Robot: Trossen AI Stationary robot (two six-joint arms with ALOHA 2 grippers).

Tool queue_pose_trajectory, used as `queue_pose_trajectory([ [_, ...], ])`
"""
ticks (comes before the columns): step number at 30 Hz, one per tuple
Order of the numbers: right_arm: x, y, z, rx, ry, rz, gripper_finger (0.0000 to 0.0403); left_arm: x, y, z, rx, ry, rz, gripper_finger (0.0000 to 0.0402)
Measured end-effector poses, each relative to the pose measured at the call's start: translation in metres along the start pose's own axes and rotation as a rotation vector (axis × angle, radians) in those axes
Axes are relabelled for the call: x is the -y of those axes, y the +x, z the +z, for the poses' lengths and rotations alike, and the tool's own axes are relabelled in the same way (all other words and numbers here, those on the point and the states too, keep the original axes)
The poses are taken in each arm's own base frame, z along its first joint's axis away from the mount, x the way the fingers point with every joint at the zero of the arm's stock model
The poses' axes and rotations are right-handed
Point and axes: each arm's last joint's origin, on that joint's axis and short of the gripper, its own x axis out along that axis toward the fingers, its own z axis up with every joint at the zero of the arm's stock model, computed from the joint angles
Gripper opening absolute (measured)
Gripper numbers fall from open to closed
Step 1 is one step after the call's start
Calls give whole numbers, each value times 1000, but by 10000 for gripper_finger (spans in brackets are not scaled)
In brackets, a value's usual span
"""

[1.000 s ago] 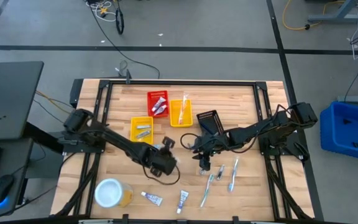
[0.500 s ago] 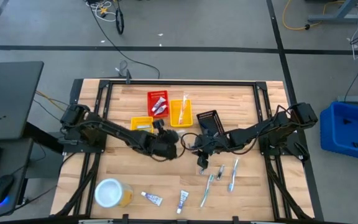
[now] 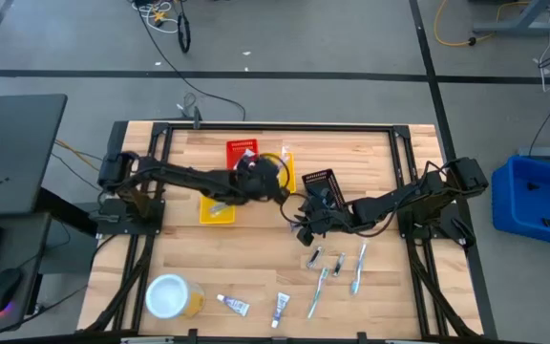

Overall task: Pick & Place Travel size toiletries
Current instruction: Put the blue toothbrush into the right yellow bin

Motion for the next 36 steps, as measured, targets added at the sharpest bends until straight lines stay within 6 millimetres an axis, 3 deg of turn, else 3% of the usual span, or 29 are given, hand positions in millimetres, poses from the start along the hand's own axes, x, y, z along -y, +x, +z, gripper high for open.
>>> queue_pose_trajectory([
  [10,0,0,0,0,40,0,121,-31,28,22,34,-213,56,28],
  [16,0,0,0,0,26,0,127,-38,34,28,64,-289,61,37],
  [24,0,0,1,9,19,6,127,-26,63,9,37,-291,25,37],
  [29,-1,0,2,17,7,10,120,-34,73,6,61,-290,123,39],
  [36,-1,0,2,17,7,10,123,-43,86,1,4,-379,103,41],
])
